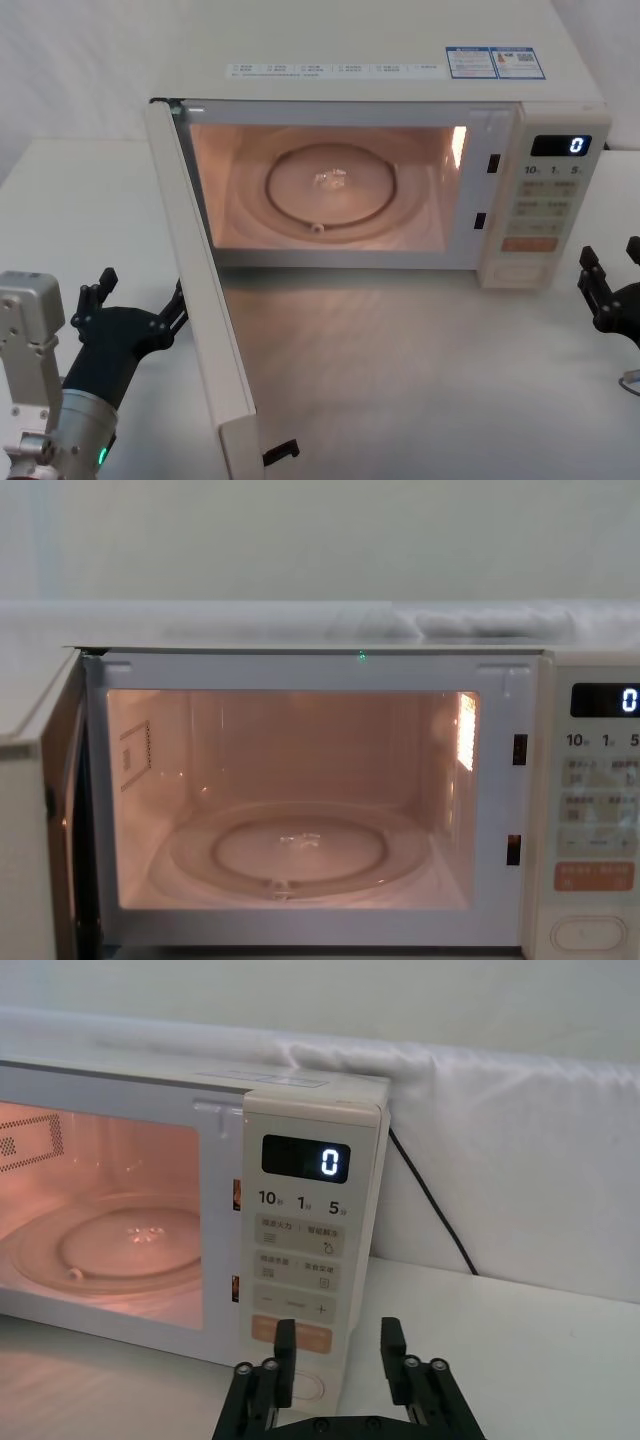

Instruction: Press the button to open the microwave door with one hand; close the microwave door with the other hand.

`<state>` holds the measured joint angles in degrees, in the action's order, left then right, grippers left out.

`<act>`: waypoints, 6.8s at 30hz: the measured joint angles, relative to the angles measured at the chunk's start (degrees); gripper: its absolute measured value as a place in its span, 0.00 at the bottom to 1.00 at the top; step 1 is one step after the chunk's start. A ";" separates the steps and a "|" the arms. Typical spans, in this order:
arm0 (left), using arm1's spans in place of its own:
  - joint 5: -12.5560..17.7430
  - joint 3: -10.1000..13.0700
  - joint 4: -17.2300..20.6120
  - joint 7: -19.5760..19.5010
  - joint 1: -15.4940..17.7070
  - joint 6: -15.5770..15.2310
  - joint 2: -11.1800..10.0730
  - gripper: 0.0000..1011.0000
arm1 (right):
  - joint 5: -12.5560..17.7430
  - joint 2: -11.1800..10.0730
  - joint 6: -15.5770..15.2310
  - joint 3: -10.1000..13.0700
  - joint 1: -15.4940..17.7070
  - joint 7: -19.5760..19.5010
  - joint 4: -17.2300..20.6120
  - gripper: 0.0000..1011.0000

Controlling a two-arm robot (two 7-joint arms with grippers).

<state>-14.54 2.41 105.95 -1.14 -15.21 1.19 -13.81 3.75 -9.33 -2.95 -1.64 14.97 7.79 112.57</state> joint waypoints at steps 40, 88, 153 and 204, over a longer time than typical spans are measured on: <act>0.00 0.00 0.00 0.00 0.00 0.00 0.00 0.59 | 0.00 0.03 0.03 0.00 0.00 0.00 0.00 0.99; 5.28 -2.87 13.86 -5.26 -4.23 -7.54 -3.93 0.00 | 0.01 0.02 0.03 0.00 0.00 0.00 0.01 0.99; 6.06 -9.05 18.85 -7.77 -7.05 -9.08 -2.70 0.00 | 0.01 0.02 0.03 0.00 0.00 0.01 0.01 0.99; -7.60 7.71 6.82 -22.60 11.83 -7.64 -10.47 0.00 | 0.01 0.03 0.03 0.00 0.00 0.01 0.01 0.99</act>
<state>-22.14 10.12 112.77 -23.74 -3.38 -6.45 -24.28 3.76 -9.30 -2.92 -1.63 14.97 7.79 112.58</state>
